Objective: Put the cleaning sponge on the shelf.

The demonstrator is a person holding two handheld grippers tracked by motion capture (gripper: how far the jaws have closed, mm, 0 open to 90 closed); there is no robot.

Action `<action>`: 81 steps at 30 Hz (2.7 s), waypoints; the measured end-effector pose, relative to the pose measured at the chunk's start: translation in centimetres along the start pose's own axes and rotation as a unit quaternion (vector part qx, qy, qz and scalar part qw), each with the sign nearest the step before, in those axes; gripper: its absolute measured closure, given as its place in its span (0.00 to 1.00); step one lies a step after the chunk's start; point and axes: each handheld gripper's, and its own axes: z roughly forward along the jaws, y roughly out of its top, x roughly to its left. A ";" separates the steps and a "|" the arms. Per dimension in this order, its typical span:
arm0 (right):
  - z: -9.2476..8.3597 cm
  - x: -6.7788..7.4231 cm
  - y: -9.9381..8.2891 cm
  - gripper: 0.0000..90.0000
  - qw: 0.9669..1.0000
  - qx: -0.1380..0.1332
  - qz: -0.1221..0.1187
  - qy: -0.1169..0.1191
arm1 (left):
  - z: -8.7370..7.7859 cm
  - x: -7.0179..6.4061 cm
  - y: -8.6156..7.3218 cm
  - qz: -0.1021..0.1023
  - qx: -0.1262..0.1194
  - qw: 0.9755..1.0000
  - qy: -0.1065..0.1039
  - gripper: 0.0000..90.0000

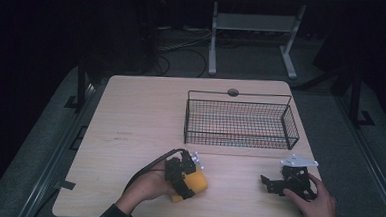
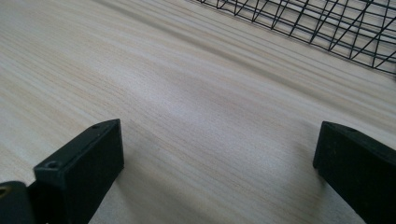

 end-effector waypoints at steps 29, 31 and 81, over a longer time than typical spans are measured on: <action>0.0 0.0 0.0 0.01 1.000 0.000 -0.001 0.000 | -2.9 1.8 1.2 -0.007 -0.018 1.000 0.004 0.25; 0.0 0.0 0.0 0.01 1.000 0.000 -0.001 0.000 | -3.1 2.0 1.3 -0.007 -0.020 1.000 0.003 0.25; 0.0 0.0 0.0 0.01 1.000 0.000 -0.001 0.000 | -7.9 6.0 7.0 0.020 -0.034 0.999 0.014 0.25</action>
